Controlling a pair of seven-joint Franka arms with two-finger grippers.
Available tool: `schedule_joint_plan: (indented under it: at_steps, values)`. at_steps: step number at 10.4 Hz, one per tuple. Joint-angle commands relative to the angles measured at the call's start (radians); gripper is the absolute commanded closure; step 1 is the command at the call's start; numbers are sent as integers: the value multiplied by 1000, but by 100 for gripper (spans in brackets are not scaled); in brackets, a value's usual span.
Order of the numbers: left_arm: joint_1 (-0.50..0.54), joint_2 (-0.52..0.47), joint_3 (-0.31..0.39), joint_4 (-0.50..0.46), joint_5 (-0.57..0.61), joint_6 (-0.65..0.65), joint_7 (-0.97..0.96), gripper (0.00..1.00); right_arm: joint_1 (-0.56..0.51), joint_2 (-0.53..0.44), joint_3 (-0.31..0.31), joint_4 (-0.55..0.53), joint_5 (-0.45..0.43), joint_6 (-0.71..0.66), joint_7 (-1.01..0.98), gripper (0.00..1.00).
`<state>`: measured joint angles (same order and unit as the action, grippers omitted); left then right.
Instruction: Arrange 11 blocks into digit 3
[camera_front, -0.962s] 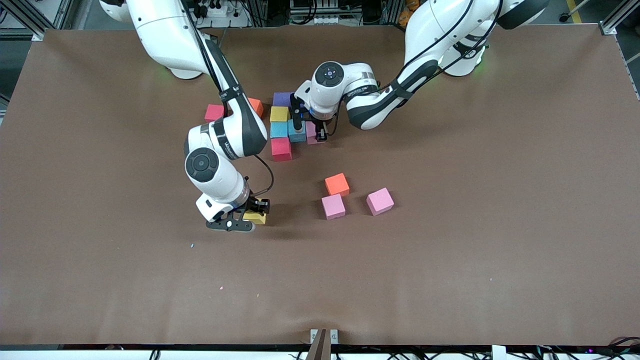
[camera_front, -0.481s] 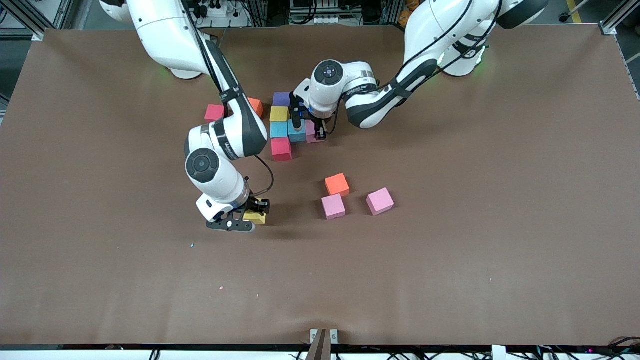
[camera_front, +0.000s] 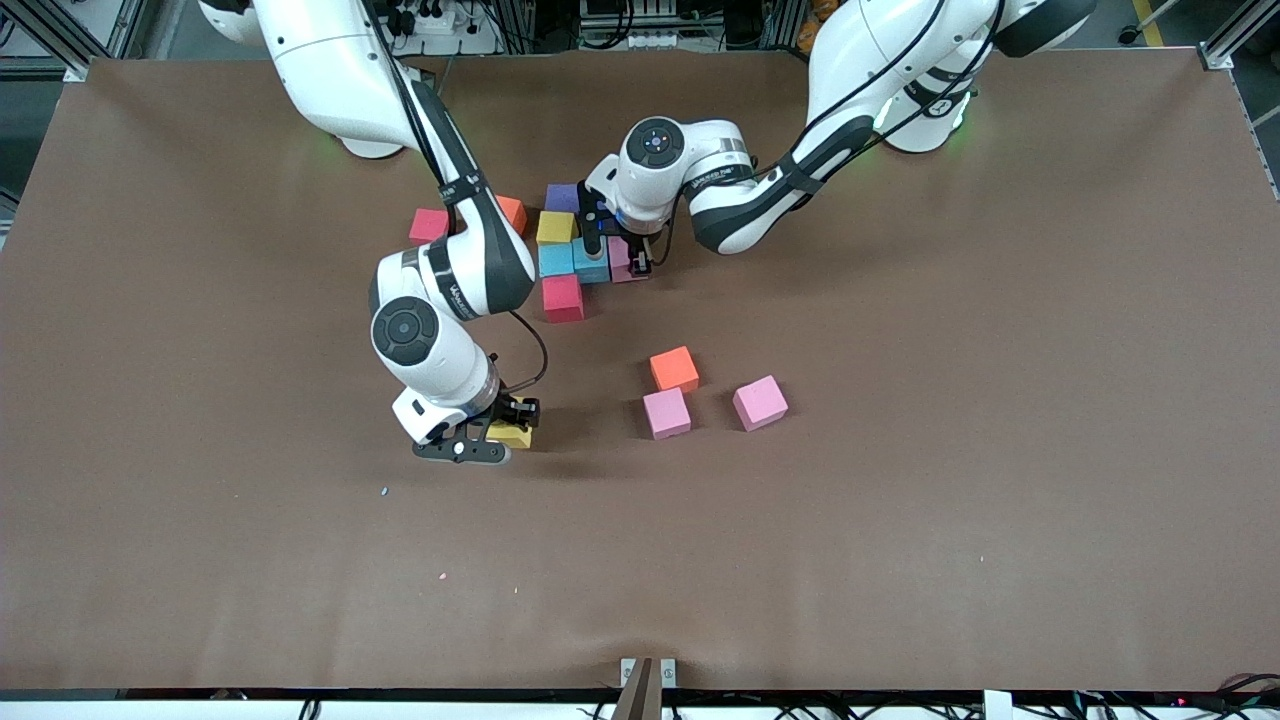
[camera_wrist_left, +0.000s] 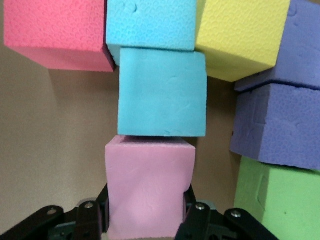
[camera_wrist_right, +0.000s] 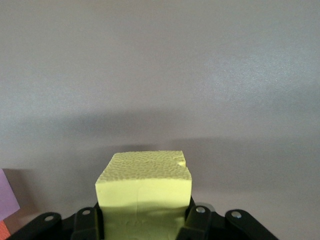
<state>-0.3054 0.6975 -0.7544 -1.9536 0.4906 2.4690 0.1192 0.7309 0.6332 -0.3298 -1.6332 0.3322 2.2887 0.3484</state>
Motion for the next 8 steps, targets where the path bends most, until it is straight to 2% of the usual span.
schedule_joint_plan:
  at_steps: [1, 8]
  values:
    - [9, -26, -6, -21, -12, -18, 19, 72, 1, 8, -2, 19, -10, -11, 23, 74]
    - [-4, -15, -6, -5, -9, -16, 27, 72, 1, 8, -2, 19, -10, -11, 23, 74]
